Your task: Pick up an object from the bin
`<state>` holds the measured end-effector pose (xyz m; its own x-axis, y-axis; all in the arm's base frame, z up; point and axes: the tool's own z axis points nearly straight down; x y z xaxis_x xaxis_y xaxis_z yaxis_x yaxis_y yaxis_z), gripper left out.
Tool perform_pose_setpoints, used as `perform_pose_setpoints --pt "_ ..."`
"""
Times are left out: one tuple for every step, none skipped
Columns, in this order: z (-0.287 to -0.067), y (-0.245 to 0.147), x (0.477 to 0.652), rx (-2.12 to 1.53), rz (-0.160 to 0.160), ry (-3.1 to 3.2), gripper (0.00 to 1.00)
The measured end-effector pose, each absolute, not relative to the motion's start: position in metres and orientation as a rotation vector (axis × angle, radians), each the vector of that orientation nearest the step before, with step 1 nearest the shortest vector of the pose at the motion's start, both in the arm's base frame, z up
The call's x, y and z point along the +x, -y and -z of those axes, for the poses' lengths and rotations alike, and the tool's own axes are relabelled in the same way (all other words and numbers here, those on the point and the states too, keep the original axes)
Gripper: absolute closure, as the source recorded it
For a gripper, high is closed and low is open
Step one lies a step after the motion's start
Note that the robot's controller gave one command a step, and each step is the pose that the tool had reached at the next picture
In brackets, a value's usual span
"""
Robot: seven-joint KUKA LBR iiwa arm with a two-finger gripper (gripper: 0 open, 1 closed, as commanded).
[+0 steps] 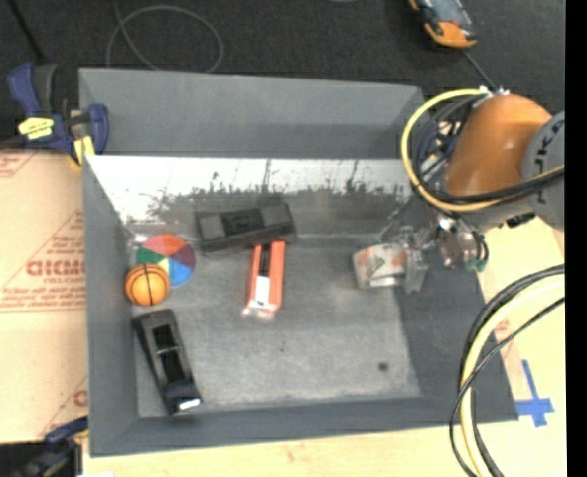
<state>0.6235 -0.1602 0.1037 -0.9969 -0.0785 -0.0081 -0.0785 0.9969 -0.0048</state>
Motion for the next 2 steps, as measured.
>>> perform_pose_setpoints --pt "-0.1108 0.1602 0.6225 -0.122 0.005 -3.136 1.0" --pt "-0.1199 0.1606 0.6228 -0.121 0.005 -3.136 1.0"
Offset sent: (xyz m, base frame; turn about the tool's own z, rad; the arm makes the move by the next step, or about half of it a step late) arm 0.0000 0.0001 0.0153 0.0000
